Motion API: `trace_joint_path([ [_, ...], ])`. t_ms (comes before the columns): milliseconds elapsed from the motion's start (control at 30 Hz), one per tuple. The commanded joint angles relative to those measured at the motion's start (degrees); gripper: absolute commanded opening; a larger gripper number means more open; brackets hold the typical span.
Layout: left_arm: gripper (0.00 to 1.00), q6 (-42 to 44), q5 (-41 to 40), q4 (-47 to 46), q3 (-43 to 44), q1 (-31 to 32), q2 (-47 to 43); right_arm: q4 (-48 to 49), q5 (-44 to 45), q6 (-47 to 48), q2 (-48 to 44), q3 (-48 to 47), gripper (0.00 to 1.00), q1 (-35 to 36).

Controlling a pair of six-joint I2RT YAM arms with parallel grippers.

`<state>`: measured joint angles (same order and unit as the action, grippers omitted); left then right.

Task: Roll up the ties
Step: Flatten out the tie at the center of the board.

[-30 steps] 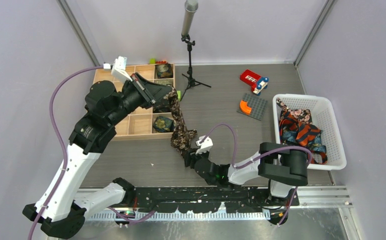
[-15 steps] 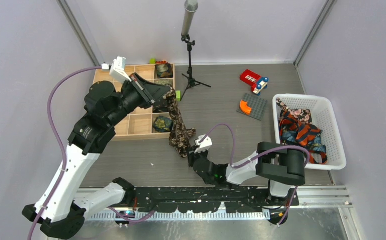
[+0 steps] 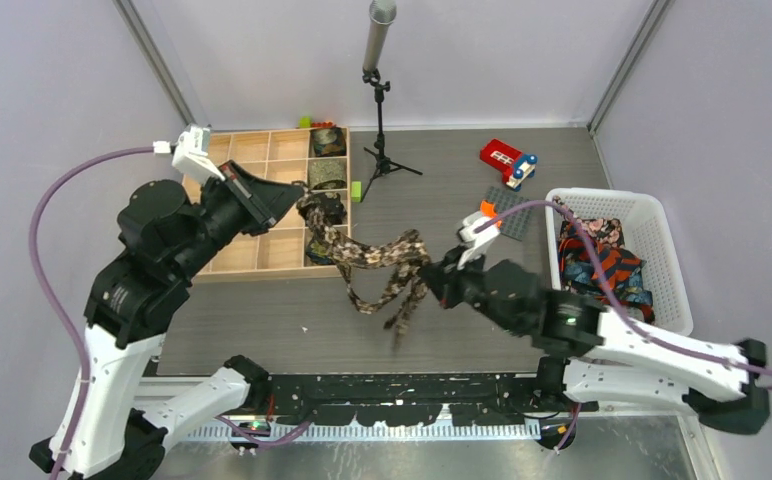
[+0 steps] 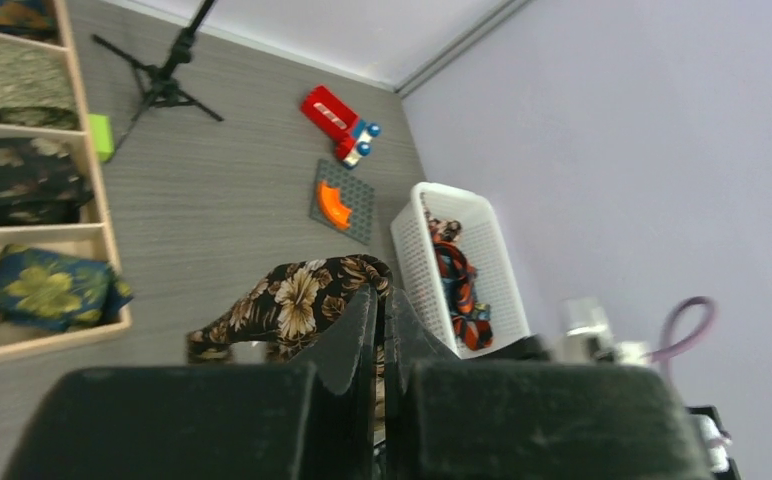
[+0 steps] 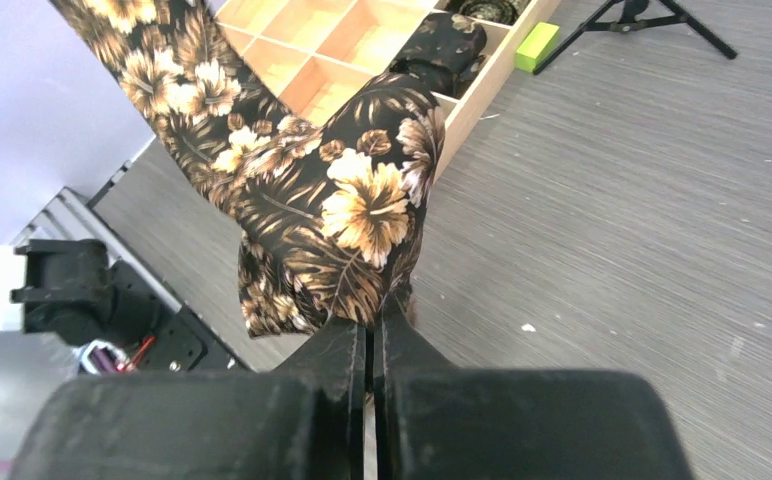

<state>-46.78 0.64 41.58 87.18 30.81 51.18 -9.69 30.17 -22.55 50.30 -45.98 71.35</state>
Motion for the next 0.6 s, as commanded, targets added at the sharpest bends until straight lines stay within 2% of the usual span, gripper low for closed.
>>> trace_joint_path([
  [0,0.0,2.83,-6.21,16.02,4.87,0.14,-1.13,-32.65,-21.92,0.04,-6.69,-9.69,0.0,-10.11],
  [67,0.0,2.99,-8.45,21.81,5.06,0.16,-1.59,-37.43,-29.97,0.81,-6.6,-11.04,0.0,-15.83],
  [133,0.0,3.29,-10.58,26.88,3.71,0.14,-2.26,-38.07,-37.79,1.3,-4.77,-9.04,0.0,-20.1],
  [267,0.0,3.37,-13.37,34.31,-3.94,0.14,-5.04,-29.29,-51.42,-0.37,3.98,-0.79,0.0,-24.02],
  [367,0.0,3.16,-13.47,35.77,-12.34,0.13,-7.68,-28.87,-52.71,-0.02,14.26,-2.54,0.0,-24.24],
  [433,0.0,2.92,-14.68,36.98,-16.11,0.16,-8.65,-31.01,-48.02,0.74,19.96,-5.43,0.0,-24.4],
  [567,0.0,2.25,-15.82,36.55,-22.08,0.12,-10.09,-24.95,-47.9,-0.21,26.2,-7.27,0.03,-24.55],
])
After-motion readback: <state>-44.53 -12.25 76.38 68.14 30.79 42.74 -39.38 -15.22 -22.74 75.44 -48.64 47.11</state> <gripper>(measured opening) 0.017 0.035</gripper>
